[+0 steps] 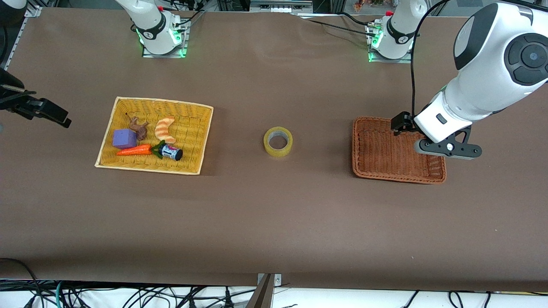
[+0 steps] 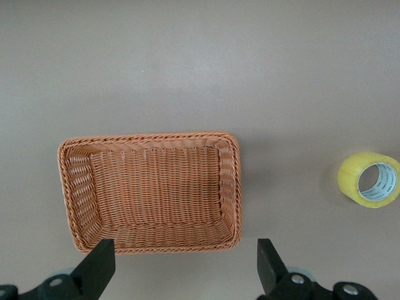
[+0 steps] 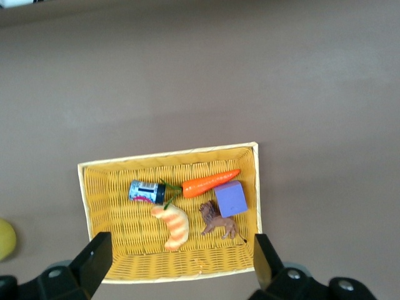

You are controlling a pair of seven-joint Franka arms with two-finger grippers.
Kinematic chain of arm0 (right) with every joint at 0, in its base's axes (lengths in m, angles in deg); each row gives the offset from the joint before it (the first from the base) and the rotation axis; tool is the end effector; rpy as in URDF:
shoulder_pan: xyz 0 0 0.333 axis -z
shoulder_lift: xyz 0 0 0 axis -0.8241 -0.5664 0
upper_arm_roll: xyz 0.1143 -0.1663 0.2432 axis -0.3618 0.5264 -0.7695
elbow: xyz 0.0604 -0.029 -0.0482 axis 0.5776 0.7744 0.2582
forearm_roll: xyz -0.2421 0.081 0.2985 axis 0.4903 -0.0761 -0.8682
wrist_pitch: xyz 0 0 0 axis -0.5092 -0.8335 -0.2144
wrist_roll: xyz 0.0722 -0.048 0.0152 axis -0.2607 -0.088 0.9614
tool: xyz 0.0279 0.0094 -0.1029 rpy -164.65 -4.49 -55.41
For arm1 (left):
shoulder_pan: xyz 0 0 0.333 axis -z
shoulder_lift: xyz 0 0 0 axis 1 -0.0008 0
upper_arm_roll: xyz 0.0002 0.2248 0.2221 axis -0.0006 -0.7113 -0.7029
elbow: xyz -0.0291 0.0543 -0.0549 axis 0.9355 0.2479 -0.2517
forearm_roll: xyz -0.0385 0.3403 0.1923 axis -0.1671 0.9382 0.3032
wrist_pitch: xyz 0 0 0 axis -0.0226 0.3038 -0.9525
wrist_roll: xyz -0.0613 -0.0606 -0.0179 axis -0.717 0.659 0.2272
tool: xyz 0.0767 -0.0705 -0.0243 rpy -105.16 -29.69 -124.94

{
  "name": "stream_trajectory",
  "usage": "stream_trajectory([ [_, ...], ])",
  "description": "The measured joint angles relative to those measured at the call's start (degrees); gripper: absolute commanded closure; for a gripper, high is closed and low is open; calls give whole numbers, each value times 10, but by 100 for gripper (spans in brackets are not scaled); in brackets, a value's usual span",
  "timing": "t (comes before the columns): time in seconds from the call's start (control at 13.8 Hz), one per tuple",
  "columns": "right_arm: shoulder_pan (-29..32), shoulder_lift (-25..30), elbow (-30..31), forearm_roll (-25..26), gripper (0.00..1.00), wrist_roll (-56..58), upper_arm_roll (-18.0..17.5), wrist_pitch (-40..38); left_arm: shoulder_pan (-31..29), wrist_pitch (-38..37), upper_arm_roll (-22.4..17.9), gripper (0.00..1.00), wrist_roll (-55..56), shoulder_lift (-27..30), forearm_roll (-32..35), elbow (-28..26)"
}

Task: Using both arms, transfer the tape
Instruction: 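Retract the right gripper while the left gripper reaches the tape roll, then close the left gripper on the tape roll's rim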

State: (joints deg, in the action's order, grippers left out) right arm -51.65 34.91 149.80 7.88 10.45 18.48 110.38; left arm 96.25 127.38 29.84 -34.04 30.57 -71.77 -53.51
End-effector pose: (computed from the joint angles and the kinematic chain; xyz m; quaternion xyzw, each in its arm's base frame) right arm 0.5859 0.0093 0.6105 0.9958 -0.0893 0.0185 0.0125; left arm 0.6092 -0.1537 0.5423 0.9972 -0.0587 -0.0469 0.0006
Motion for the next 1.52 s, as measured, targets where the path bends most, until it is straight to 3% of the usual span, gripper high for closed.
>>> stream_trajectory([
  [0.22, -3, 17, 17, 0, 0, 35, 5, 0, 13, -1, 2, 0, 0, -9, 0, -4],
  [0.51, -3, 17, 33, 0, 0, 77, 13, 0, 73, 50, 5, 0, 22, -78, -19, -6],
  [1.02, -3, 13, 34, 0, 0, 81, 23, 0, 266, 213, 8, 0, 175, -219, -41, -11],
  [1.23, -3, 12, 34, 0, 0, 81, 23, 0, 281, 271, 7, 0, 176, -267, -41, -30],
  [1.52, -3, 10, 34, 0, 0, 81, 23, 0, 281, 293, 4, 0, 173, -289, -28, -40],
])
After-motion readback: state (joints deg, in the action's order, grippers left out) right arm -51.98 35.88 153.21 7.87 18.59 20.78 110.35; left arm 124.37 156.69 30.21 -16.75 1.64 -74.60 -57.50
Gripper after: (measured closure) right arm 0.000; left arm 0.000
